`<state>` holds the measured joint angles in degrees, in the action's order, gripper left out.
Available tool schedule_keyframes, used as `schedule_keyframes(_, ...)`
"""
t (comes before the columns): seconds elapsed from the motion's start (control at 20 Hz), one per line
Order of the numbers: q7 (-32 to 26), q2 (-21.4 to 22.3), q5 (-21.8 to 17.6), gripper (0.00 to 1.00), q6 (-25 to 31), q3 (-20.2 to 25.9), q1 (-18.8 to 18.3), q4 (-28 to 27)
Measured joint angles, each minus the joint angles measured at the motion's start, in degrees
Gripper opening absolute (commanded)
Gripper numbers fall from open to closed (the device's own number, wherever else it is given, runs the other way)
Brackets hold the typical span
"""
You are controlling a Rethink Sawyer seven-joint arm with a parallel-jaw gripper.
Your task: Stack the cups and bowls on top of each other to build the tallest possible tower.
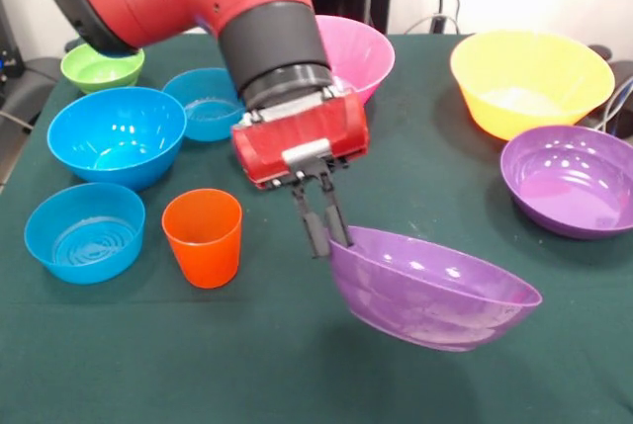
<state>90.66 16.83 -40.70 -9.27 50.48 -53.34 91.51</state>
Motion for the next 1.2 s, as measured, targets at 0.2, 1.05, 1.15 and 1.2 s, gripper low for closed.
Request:
schedule_keyframes(0.2,0.0,-0.3,-1.4,0.0,-2.0,1.9,-1.3,-0.4)
schedule_keyframes(1.05,20.1,-7.4,-24.9,0.0,-30.8,10.8,-5.4,-0.2)
schedule_keyframes(1.15,23.0,-8.4,-26.2,0.0,-36.1,10.7,-6.0,0.2)
schedule_keyframes(1.2,24.0,-8.7,-26.6,0.0,-38.0,10.6,-6.2,0.3)
